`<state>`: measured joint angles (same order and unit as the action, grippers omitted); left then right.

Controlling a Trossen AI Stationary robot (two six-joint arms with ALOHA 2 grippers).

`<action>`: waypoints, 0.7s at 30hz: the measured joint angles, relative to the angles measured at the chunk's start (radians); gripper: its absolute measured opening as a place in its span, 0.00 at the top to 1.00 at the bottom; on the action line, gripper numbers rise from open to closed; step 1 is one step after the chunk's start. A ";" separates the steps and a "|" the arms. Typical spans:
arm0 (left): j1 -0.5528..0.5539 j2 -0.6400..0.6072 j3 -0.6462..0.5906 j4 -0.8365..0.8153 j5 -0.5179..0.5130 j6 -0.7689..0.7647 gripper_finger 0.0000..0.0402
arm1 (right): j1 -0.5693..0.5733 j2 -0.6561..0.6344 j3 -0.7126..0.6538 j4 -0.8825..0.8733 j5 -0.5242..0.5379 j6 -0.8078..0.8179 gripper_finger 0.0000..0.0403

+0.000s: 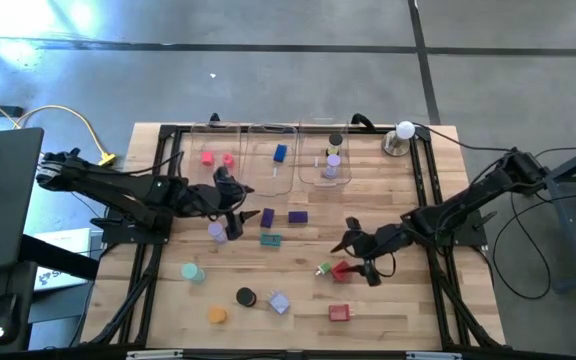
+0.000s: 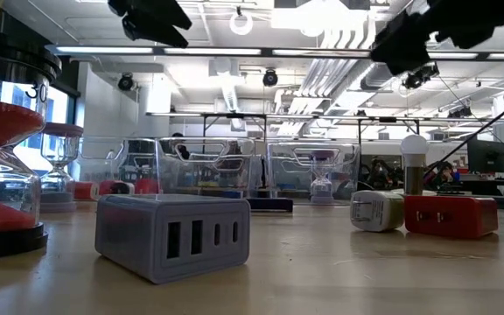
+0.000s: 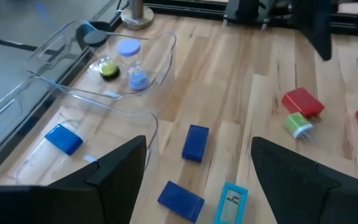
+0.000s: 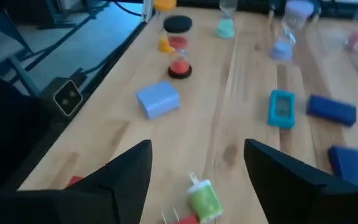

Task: Pick & Place Office items
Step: Put the purple hourglass into the right transparent bin

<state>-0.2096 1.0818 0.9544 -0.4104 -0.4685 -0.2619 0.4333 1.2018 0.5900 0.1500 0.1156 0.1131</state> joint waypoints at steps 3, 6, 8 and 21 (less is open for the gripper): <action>0.000 0.022 0.000 0.004 0.000 0.000 0.30 | 0.014 0.000 0.021 -0.014 0.047 -0.045 0.39; 0.000 0.045 0.000 0.013 0.000 0.000 0.30 | 0.019 0.000 0.034 -0.035 0.076 -0.090 0.39; 0.000 0.057 0.000 0.021 0.000 0.000 0.30 | 0.019 0.000 0.036 -0.050 0.080 -0.109 0.39; -0.060 0.068 -0.001 0.006 0.268 -0.172 0.30 | 0.014 0.000 0.050 -0.055 0.095 -0.109 0.39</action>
<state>-0.2699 1.1499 0.9539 -0.4040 -0.2002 -0.4334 0.4476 1.2021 0.6395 0.0954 0.2108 0.0036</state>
